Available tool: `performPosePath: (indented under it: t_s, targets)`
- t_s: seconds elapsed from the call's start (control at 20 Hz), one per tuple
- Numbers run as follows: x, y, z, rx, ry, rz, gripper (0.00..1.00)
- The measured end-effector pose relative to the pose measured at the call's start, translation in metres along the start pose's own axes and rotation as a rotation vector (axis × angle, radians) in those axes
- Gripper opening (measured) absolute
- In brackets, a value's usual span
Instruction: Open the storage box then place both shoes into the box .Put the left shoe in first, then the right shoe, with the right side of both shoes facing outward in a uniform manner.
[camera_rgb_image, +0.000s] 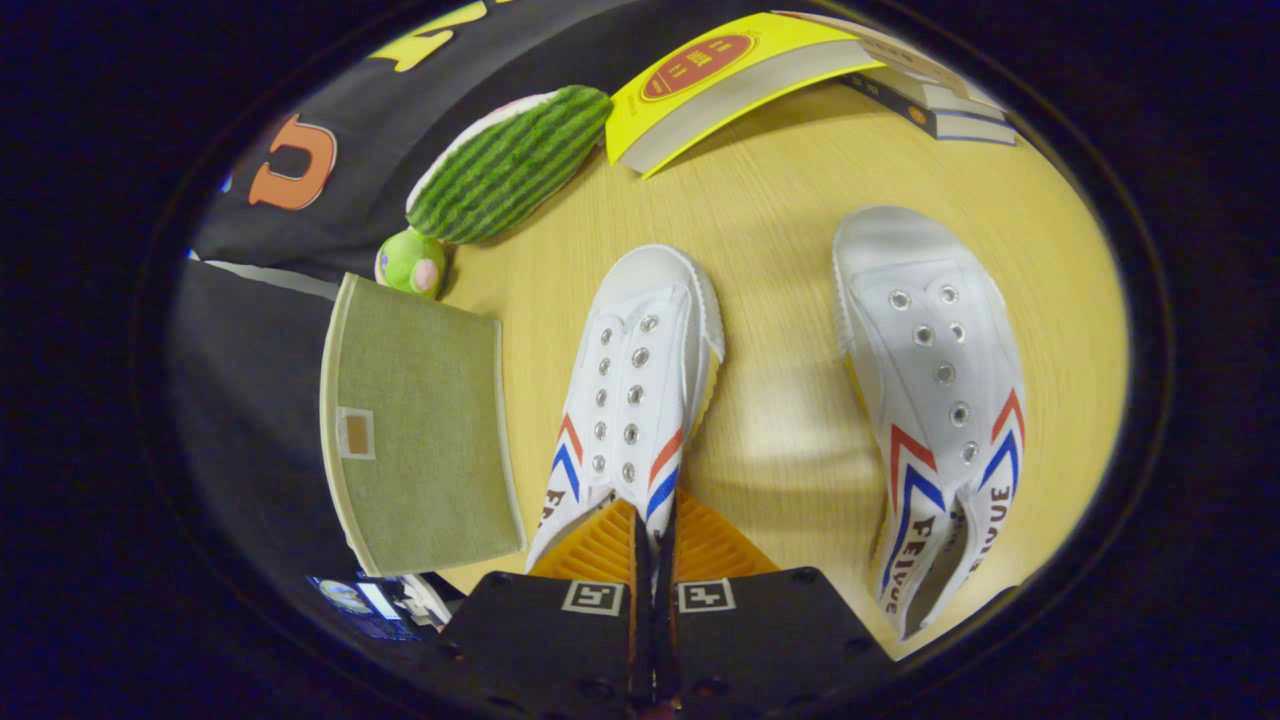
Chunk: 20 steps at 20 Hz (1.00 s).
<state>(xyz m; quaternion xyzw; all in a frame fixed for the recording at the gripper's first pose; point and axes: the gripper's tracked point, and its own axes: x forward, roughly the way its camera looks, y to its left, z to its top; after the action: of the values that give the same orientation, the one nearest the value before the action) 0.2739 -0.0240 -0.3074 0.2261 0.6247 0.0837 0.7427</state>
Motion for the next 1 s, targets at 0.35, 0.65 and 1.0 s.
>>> performPosePath:
  t_s: [0.35, 0.65, 1.0]
  targets:
    - [-0.057, 0.053, 0.007, -0.127, -0.107, -0.031, 0.06]
    - [-0.093, 0.117, 0.003, -0.107, -0.138, 0.057, 0.06]
    - [-0.097, 0.205, 0.003, -0.124, -0.208, 0.153, 0.06]
